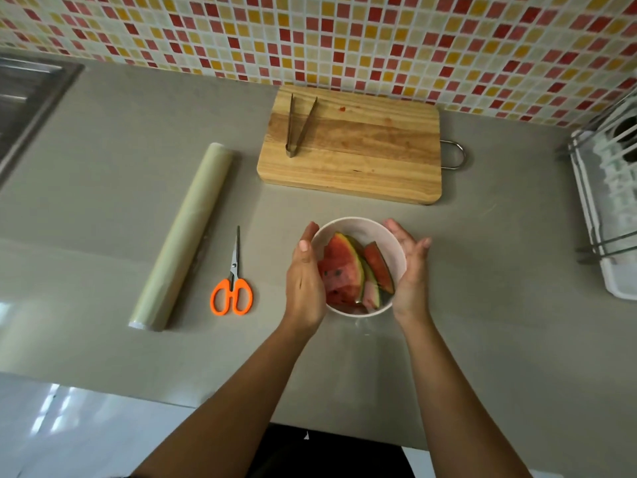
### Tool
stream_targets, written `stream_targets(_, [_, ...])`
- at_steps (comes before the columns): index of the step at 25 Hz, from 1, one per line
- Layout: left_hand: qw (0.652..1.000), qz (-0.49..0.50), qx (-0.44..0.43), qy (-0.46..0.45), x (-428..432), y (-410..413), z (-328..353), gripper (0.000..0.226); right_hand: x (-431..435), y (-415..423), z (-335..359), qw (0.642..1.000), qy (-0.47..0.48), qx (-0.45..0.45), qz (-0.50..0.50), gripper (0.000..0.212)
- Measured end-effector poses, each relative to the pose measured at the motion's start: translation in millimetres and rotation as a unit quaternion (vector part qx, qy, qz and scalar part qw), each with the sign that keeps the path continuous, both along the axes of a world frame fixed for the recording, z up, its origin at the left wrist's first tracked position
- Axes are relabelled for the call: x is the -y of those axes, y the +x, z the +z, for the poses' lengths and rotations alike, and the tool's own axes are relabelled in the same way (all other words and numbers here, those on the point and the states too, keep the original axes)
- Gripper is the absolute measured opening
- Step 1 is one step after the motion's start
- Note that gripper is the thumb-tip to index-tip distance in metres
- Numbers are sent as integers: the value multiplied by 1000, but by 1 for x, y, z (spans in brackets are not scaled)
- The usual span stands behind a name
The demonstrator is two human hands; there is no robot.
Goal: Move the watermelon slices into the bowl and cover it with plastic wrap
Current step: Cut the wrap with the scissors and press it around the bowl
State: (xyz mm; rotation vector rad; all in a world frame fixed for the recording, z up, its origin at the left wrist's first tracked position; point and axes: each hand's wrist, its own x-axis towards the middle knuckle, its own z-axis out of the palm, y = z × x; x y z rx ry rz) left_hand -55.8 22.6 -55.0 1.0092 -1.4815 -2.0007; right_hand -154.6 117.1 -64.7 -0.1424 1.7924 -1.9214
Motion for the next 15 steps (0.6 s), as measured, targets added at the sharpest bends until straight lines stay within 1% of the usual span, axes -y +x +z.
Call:
stream_targets(3, [999, 28, -9, 12, -4, -2, -5, 49, 2, -2, -4, 1000, -8, 27, -12, 67])
stream_targets(5, [999, 21, -23, 39, 1, -6, -4, 51, 3, -2, -7, 999, 13, 34, -14, 71])
stream_targets(6, [998, 9, -23, 62, 7, -7, -3, 54, 2, -2, -7, 999, 38, 38, -10, 74])
stream_targets(8, [997, -4, -1, 76, 18, -3, -3, 60, -3, -4, -6, 993, 115, 34, -1, 81])
stream_targets(9, [997, 11, 11, 69, 16, 4, -5, 62, -7, -7, -3, 987, 158, 10, -5, 84])
stream_targets(10, [998, 35, 11, 59, 8, 12, -6, 60, -11, -13, 0, 982, 183, -34, -14, 85])
stream_targets(11, [997, 53, -4, 51, -5, 20, -6, 54, -13, -18, 3, 983, 170, -70, -16, 82])
stream_targets(12, [997, 56, -23, 45, -21, 25, -7, 49, -11, -23, 6, 988, 132, -81, -3, 77])
stream_targets(13, [997, 47, -45, 41, -33, 26, -8, 44, -8, -23, 7, 992, 95, -79, 24, 72])
stream_targets(14, [996, 39, -64, 51, -37, 21, -8, 44, -3, -19, 9, 993, 81, -72, 40, 66])
stream_targets(15, [994, 29, -74, 76, -30, 13, -7, 47, 2, -12, 10, 994, 79, -60, 33, 62])
